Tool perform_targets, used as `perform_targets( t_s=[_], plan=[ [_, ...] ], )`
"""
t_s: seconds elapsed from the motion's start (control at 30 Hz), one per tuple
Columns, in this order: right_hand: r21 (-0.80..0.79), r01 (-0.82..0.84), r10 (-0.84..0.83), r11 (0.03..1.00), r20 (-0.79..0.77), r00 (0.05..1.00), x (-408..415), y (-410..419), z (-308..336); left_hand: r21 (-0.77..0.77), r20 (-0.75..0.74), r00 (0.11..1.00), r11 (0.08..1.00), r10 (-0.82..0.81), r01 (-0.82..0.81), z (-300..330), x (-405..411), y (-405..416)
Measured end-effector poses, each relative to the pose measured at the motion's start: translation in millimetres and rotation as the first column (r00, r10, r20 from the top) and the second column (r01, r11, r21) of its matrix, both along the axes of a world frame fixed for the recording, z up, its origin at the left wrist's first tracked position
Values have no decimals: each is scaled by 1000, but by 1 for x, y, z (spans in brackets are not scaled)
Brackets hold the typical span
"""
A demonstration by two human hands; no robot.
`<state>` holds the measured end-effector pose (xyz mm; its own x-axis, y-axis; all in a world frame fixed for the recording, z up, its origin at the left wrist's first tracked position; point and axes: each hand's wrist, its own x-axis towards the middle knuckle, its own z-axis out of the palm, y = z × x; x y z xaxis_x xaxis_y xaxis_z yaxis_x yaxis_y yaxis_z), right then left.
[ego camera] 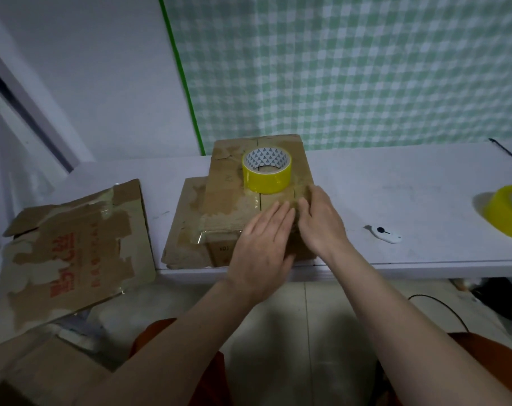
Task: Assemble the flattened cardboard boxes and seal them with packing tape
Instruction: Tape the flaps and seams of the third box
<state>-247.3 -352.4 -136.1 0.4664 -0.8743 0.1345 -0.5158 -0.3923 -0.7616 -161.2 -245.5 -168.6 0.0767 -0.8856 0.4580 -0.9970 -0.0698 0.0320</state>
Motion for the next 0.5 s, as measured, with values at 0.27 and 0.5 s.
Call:
perform_targets(
  t_s=[0.27,0.5],
  plan=[
    [172,241,-296,955,511,807,21,-2,-38,66,161,982,992,94,-106,-10,3,-4],
    [55,66,-85,996,494,866,7,-4,-61,59,171,979,991,109,-121,-13,4,-8]
  ],
)
